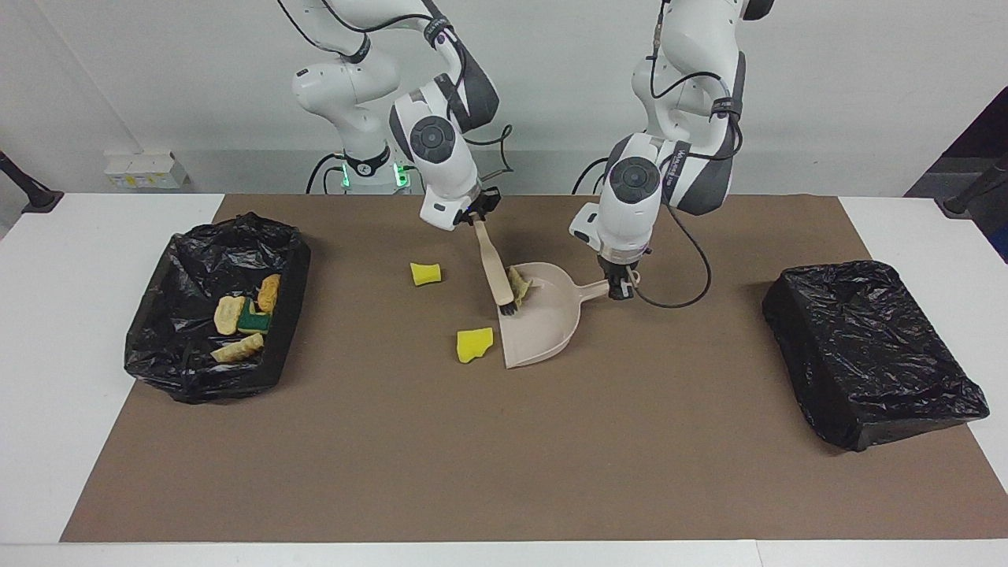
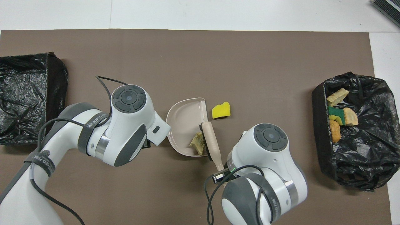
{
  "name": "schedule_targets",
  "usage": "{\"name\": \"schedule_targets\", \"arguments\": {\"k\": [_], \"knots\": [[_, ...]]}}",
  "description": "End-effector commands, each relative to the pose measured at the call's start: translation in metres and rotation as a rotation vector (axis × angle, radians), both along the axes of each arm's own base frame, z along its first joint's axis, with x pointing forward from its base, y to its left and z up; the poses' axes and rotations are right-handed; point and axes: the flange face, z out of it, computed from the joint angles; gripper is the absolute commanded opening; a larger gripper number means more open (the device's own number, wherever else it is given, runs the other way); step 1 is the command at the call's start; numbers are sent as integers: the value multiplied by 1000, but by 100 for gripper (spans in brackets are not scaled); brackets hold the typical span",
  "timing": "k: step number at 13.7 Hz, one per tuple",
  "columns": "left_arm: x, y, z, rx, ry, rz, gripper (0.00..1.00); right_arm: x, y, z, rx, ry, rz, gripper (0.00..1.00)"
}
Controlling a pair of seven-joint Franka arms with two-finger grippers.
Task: Sweep and dump trash in bin
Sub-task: 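Hold the dustpan with the left gripper while the right gripper sweeps bits in, then sweep the remaining yellow sponge bits into the dustpan with the right gripper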
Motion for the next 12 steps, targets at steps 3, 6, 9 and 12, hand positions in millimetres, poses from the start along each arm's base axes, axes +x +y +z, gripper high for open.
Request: {"name": "schedule_targets", "arguments": {"k": [3,6,9,12], "knots": [[-10,6,-8,-21,-55,-18,0,5,-74,75,-203,-28,21,0],[-10,7,-8,-22,-55,-16,0,-30,-135,49,-350,-14,-92,0],[-10,7,-9,-20,-53,-18,0,-50,-176,8,-389,43,-177,0],[-9,8,-8,-21,-53,-16,0,-62,-169,-36,-407,38,-251,0]]}}
